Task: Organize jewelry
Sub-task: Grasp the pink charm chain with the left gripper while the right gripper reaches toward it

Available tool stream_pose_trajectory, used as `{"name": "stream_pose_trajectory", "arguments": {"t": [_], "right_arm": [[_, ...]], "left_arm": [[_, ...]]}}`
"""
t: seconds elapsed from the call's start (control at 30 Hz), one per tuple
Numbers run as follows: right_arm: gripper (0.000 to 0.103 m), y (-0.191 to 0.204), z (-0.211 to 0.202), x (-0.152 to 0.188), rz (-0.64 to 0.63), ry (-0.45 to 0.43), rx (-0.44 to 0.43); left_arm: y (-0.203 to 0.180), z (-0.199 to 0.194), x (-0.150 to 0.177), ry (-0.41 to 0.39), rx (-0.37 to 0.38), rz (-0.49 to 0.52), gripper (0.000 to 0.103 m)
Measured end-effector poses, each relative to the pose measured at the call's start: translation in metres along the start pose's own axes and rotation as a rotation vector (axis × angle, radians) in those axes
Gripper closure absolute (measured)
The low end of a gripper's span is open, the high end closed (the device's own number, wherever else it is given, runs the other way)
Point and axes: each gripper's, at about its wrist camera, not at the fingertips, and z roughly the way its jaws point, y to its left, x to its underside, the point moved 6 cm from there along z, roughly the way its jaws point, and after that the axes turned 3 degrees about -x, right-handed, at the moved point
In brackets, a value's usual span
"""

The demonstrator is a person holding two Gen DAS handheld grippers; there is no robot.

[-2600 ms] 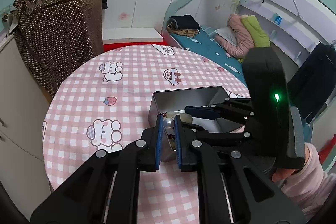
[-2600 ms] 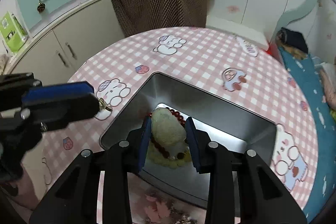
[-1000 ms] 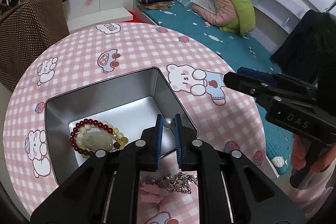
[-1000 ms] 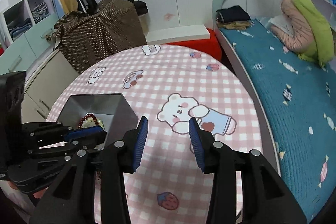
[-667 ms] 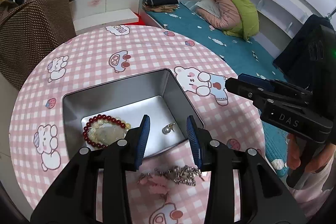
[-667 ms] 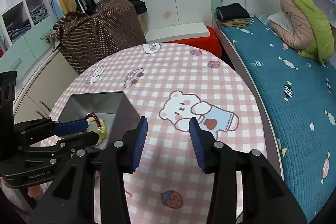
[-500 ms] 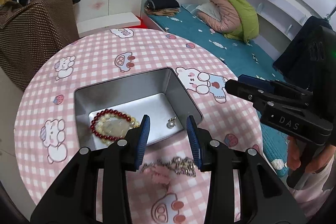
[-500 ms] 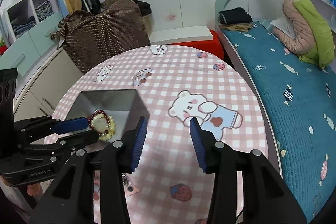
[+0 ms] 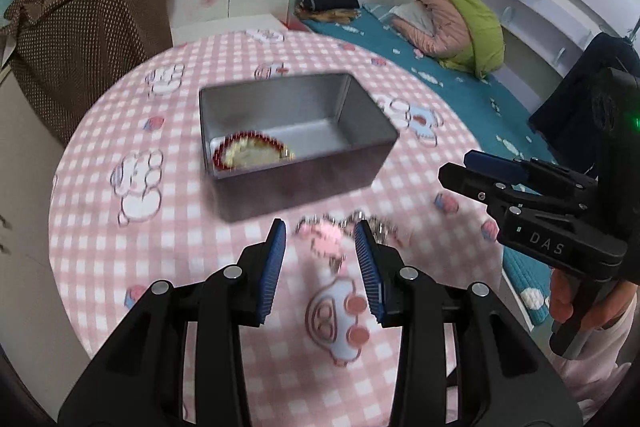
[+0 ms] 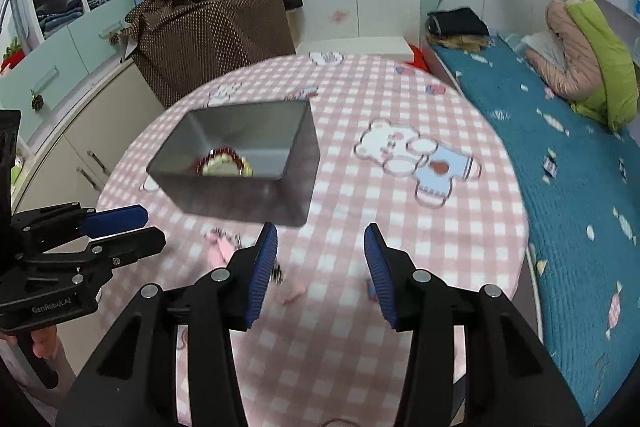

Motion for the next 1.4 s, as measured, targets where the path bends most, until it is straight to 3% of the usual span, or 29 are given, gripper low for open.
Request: {"name": "stream_pose_trajectory", "arguments": {"t": [0.23, 0.53, 0.7, 1.13, 1.4], "right_arm": [[0.060, -0.002, 0.012, 0.025, 0.026, 0.056, 0.003], [0.060, 0.004, 0.018, 0.040, 0.032, 0.081, -0.016], [0.060, 0.002, 0.021, 0.041, 0.037, 0.088, -0.018], [0.060, 0.010, 0.016, 0.035, 0.023, 0.068, -0.042], [0.060, 0.049, 0.025, 0.023, -0.046, 0.064, -0.120]], "left_arm": [[-0.007, 0.018, 0.022, 0.066, -0.013, 0.022, 0.066], [-0.021, 0.045, 0.027, 0.131, -0.006, 0.042, 0.066], [-0.025, 0.056, 0.030, 0.159, -0.020, 0.062, 0.091], [-0.010, 0.046, 0.024, 0.129, -0.035, -0.001, 0.094], [0.015, 0.020, 0.019, 0.071, -0.051, -0.040, 0.094]]}}
